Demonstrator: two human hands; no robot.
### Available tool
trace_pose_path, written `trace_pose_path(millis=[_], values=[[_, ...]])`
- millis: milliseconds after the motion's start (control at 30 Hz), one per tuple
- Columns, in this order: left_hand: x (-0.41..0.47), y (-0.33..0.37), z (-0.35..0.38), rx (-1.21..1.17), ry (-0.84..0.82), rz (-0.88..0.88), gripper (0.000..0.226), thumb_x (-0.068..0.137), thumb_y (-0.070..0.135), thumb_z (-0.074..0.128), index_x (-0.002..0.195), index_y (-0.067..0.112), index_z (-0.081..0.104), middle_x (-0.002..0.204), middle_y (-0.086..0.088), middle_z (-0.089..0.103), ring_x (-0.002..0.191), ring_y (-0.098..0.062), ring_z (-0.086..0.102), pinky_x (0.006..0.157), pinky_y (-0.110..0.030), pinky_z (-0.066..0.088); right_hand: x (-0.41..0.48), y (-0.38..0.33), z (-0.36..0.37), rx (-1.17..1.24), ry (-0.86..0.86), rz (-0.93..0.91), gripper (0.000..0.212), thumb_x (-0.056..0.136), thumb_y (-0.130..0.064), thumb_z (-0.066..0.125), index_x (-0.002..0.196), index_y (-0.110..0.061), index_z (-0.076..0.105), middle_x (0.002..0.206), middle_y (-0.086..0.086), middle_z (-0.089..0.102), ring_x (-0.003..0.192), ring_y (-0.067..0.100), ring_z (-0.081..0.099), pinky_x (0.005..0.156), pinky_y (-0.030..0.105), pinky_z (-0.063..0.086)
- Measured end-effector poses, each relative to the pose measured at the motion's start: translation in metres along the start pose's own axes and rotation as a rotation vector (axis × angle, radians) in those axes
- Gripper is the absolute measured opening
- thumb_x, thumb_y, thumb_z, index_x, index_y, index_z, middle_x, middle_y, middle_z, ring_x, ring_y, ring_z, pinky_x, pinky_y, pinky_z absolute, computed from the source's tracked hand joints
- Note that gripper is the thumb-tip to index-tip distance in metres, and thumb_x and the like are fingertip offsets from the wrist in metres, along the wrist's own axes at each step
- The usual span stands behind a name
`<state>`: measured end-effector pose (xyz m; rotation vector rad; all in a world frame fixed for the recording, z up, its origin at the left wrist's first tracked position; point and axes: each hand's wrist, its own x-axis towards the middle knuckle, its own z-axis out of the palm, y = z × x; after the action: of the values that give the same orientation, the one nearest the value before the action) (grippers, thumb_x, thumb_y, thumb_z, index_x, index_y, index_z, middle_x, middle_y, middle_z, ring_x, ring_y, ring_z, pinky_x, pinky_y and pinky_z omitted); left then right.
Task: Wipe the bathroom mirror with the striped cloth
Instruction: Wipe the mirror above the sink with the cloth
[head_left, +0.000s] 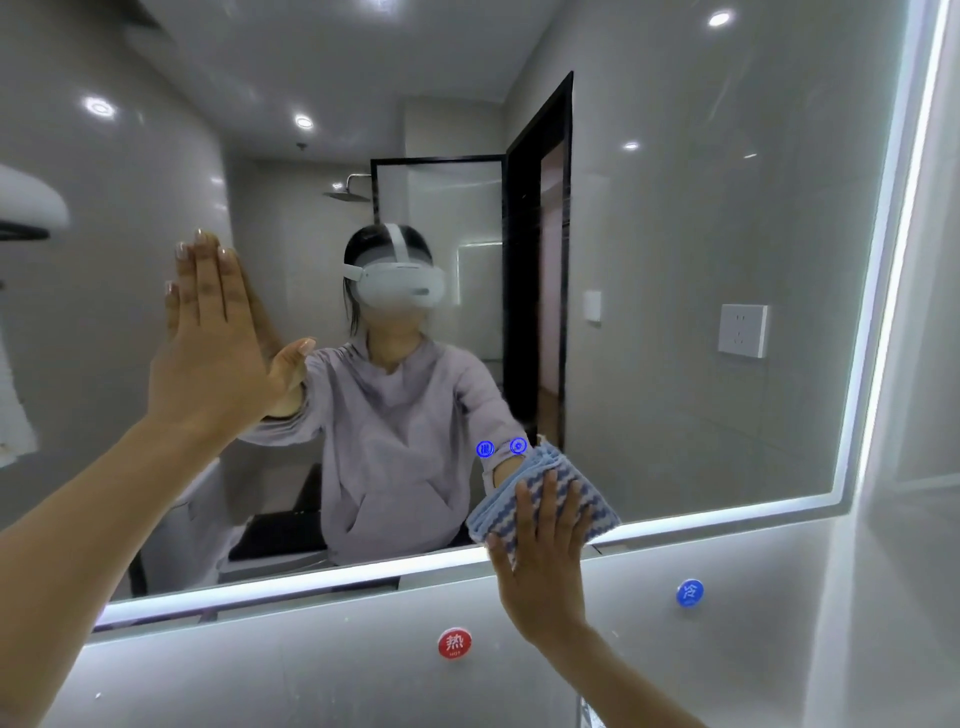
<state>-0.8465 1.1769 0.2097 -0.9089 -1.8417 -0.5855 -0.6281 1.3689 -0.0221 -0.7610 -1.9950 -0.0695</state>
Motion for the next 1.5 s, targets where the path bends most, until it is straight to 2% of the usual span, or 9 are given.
trace_pose_path(millis=[233,400,533,667,833,1067,1233,1400,1500], values=[[-0.001,-0.001,-0.002,0.004,-0.012,0.006,0.102,0.082,0.067,0.031,0.145,0.002,-0.015,0.156,-0.014,-0.019,0.139,-0.015,-0.028,0.115,-0.036,-0.01,-0.015,-0.062,0.028,-0.028,-0.049,-0.161,0.065,0.097,-0.053,0.021,0.153,-0.025,0.003,0.161,0.006,-0.008,0.145,0.037,-0.008,0.112,0.05,0.008],[-0.001,-0.001,-0.002,0.0,0.002,0.031,0.101,0.083,0.065,0.033,0.145,0.001,-0.013,0.156,-0.016,-0.017,0.139,-0.016,-0.028,0.112,-0.028,-0.02,-0.012,-0.082,0.032,-0.149,-0.05,-0.405,0.068,0.093,-0.052,0.039,0.152,-0.029,0.015,0.161,-0.001,0.007,0.147,0.031,0.007,0.117,0.048,0.004],[-0.002,-0.002,-0.002,0.009,-0.009,0.034,0.101,0.084,0.064,0.034,0.146,0.0,-0.012,0.156,-0.017,-0.017,0.142,-0.021,-0.023,0.117,-0.039,-0.007,-0.009,-0.079,0.031,-0.131,-0.002,-0.411,0.064,0.093,-0.05,0.042,0.15,-0.032,0.021,0.161,-0.005,0.009,0.147,0.026,0.009,0.119,0.046,0.001],[-0.003,-0.001,-0.005,0.006,-0.02,0.04,0.1,0.084,0.064,0.033,0.145,0.0,-0.014,0.156,-0.017,-0.019,0.143,-0.024,-0.021,0.117,-0.04,-0.006,-0.005,-0.07,0.028,-0.118,0.046,-0.438,0.063,0.093,-0.047,0.041,0.15,-0.033,0.02,0.16,-0.007,0.007,0.147,0.024,0.01,0.119,0.046,-0.001],[-0.002,-0.001,-0.006,-0.022,-0.017,0.04,0.1,0.085,0.063,0.035,0.146,-0.001,-0.011,0.156,-0.018,-0.016,0.144,-0.026,-0.018,0.117,-0.04,-0.006,0.003,-0.041,0.015,-0.08,0.059,-0.319,0.057,0.098,-0.046,0.03,0.151,-0.031,0.016,0.16,-0.002,0.012,0.147,0.03,0.008,0.118,0.05,0.007],[-0.003,-0.002,-0.005,-0.056,-0.032,0.026,0.102,0.082,0.066,0.032,0.145,-0.002,-0.011,0.156,-0.019,-0.015,0.144,-0.025,-0.018,0.117,-0.042,-0.004,0.013,0.024,-0.014,-0.095,0.06,-0.088,0.059,0.1,-0.048,0.017,0.152,-0.028,-0.003,0.161,0.002,-0.007,0.147,0.028,-0.006,0.117,0.048,0.006],[-0.004,-0.002,-0.006,-0.076,-0.063,0.032,0.101,0.083,0.064,0.031,0.145,-0.003,-0.013,0.155,-0.02,-0.019,0.143,-0.028,-0.02,0.118,-0.043,-0.005,0.018,0.071,-0.041,-0.107,-0.02,0.225,0.067,0.1,-0.047,0.003,0.149,-0.002,0.009,0.153,0.027,0.011,0.142,0.046,0.012,0.111,0.06,0.022],[-0.004,0.0,-0.007,-0.093,-0.058,0.052,0.1,0.085,0.061,0.034,0.144,-0.004,-0.014,0.154,-0.021,-0.02,0.143,-0.029,-0.021,0.118,-0.043,-0.006,0.023,0.089,-0.052,-0.231,-0.15,0.222,0.078,0.094,-0.047,-0.017,0.149,0.004,0.005,0.149,0.036,0.012,0.139,0.054,0.006,0.115,0.057,0.01],[-0.005,0.0,-0.007,-0.097,-0.062,0.062,0.099,0.086,0.058,0.037,0.144,-0.005,-0.013,0.154,-0.023,-0.018,0.143,-0.031,-0.019,0.118,-0.044,-0.005,0.023,0.09,-0.048,-0.246,-0.165,0.223,0.06,0.1,-0.035,0.007,0.149,-0.002,-0.003,0.152,0.036,0.003,0.137,0.057,0.004,0.113,0.059,0.01]])
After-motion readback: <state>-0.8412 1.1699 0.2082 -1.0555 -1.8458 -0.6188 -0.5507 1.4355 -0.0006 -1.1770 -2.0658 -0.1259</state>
